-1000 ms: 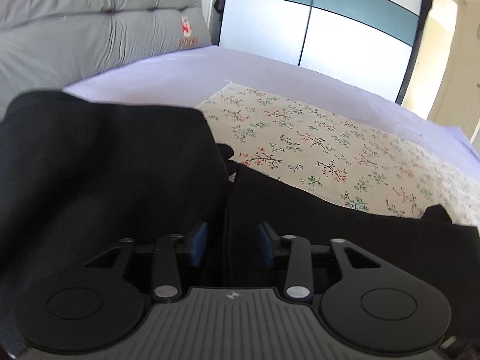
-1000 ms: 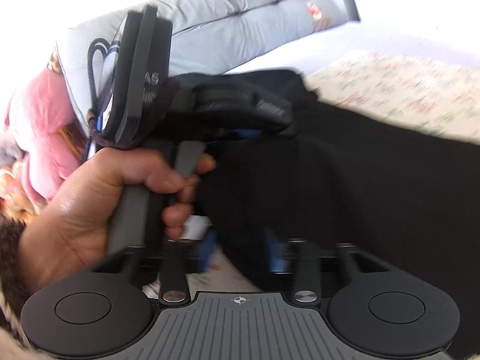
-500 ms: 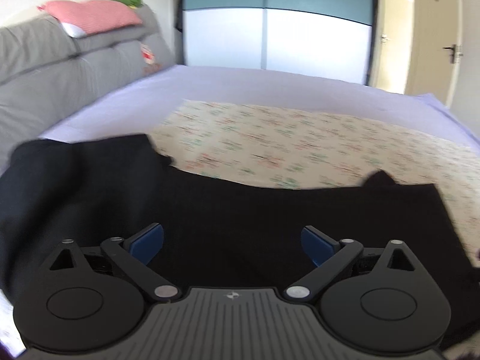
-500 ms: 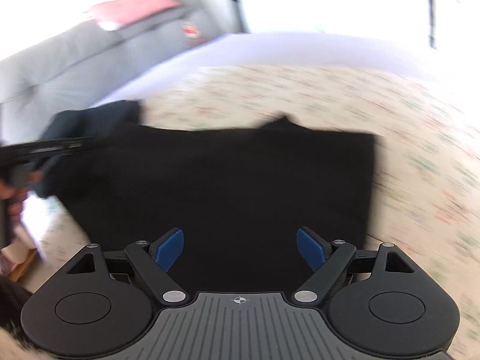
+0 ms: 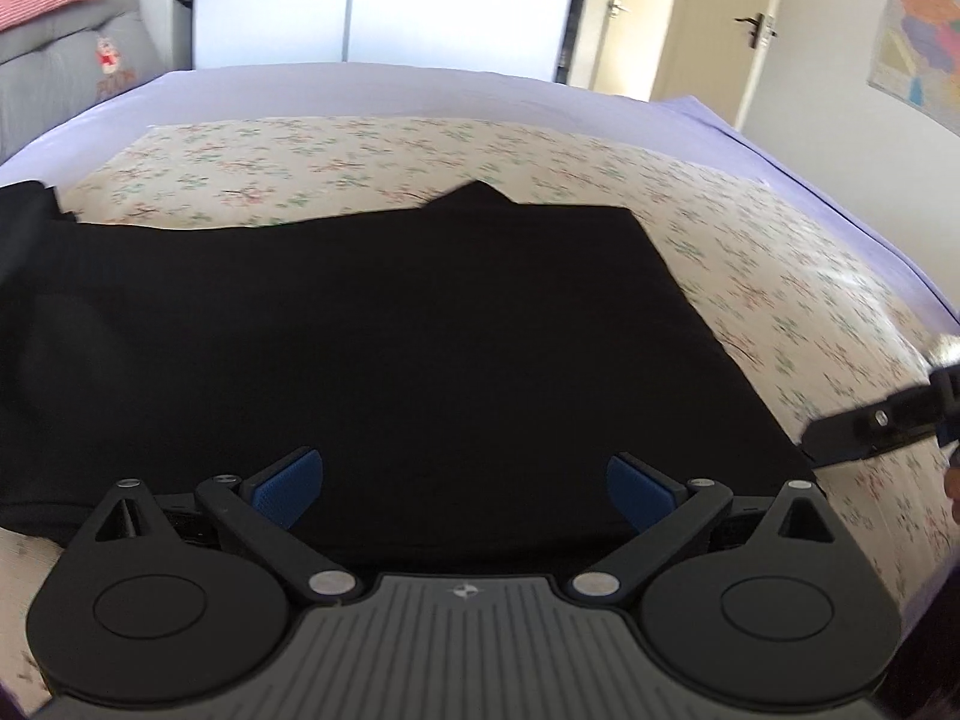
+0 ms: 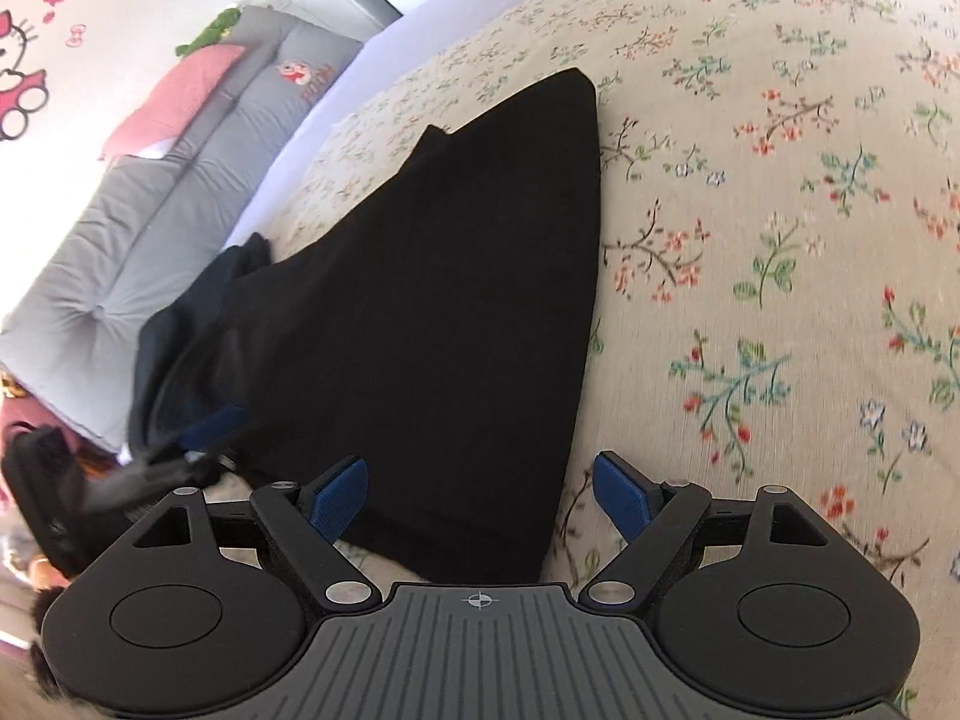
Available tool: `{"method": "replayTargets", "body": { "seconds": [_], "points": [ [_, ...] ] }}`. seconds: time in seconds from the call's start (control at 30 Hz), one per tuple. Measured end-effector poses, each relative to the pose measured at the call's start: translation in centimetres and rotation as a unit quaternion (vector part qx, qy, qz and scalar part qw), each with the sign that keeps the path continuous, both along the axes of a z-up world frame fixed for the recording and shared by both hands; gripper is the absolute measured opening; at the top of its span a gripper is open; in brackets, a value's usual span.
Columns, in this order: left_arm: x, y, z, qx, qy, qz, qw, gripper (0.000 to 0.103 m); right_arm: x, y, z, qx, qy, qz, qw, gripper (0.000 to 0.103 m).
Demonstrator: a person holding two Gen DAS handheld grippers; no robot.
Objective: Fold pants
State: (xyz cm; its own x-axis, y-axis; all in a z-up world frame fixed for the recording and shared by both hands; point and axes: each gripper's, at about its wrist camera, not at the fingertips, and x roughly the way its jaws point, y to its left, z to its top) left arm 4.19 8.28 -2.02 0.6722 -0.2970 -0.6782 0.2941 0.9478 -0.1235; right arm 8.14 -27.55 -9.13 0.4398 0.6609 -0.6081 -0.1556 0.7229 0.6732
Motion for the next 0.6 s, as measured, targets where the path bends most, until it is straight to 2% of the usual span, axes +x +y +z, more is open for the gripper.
{"method": "replayTargets", "body": {
  "seconds": [0.1, 0.13, 0.3, 0.37, 0.47, 0.6],
  "points": [
    [-0.8, -1.1, -0.7, 0.003, -0.012, -0.012, 0.9999, 0.103, -0.3, -0.5, -0.5, 0.028, 0.015, 0.001, 0.999, 0.069],
    [-1.0, -1.6, -0.9, 0.002, -0.014, -0.019, 0.9997, 0.103, -0.3, -0.7, -0.8, 0.041, 0.022, 0.003, 0.999, 0.061],
    [-1.9, -4.3, -0.8, -0.001, -0.034, -0.080, 0.9962, 0.103, -0.2, -1.8, -1.5, 0.069, 0.045, -0.003, 0.997, 0.043],
    [-2.4, -5.4, -0.5, -0.007, -0.040, -0.106, 0.9935, 0.103, 0.0, -2.0, -1.7, 0.066, 0.055, -0.001, 0.996, 0.023],
    [-2.8, -7.1, -0.3, -0.006, -0.043, -0.144, 0.9887, 0.103, 0.4, -2.5, -1.8, 0.081, 0.067, -0.001, 0.994, 0.016],
    [-3.4, -9.4, -0.3, 0.020, -0.066, -0.176, 0.9819, 0.103, 0.4, -2.8, -0.7, 0.098, 0.059, 0.006, 0.993, 0.015]
  ]
}}
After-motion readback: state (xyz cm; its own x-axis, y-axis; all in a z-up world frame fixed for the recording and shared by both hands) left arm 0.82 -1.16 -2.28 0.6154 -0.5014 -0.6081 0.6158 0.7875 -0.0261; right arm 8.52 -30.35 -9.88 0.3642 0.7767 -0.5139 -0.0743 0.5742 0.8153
